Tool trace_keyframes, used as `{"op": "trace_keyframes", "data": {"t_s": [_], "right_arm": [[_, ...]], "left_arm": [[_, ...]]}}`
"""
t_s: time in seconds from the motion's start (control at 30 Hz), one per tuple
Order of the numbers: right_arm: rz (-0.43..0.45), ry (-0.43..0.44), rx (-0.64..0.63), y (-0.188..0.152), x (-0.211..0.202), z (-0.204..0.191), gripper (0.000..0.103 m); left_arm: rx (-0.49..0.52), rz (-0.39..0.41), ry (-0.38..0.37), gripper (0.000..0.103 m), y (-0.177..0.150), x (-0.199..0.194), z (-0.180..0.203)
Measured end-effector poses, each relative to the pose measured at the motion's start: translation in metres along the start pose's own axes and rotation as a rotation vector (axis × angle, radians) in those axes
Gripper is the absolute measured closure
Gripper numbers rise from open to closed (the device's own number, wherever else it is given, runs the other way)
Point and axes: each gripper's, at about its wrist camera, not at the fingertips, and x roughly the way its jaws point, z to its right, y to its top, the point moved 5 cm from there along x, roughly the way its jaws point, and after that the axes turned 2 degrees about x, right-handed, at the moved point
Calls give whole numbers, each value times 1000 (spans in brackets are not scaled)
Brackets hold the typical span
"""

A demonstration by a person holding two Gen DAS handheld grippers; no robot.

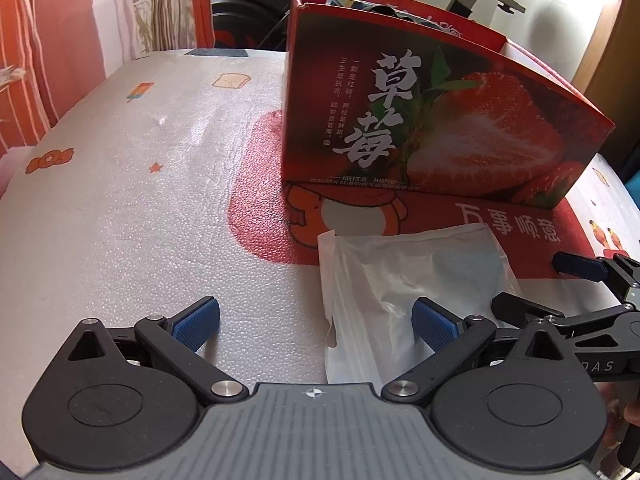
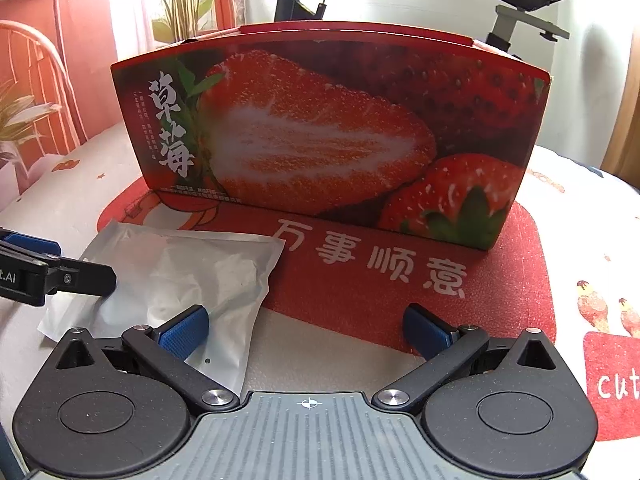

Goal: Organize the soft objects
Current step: 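Close the left gripper on the edge of the silver pouch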

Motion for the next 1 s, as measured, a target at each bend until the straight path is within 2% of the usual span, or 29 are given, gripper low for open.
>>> {"op": "trace_keyframes", "data": {"t_s": [0.2,0.3,0.37,0.47,0.63,0.83,1.0], "right_arm": [[-4,3,-1,-1,0,0,0],[-7,8,-4,-1,-1,-1,0],[-6,19,3,0,-2,-1,0],[-4,38,2,-1,-4,-3,0],[-7,91,-17,-2,-6,-11,0],[-24,141,-26,-5,-11,-21,0],[-46,187,-22,-10,-18,-30,0]], "left_arm": [[10,1,-79,4,2,-1,6],[19,0,-94,12,3,-1,12],[17,3,-113,24,4,-1,15],[25,5,-143,35,6,-2,19],[8,8,-190,40,10,1,25],[0,0,-242,41,10,4,35],[29,0,-251,41,4,2,40]]}}
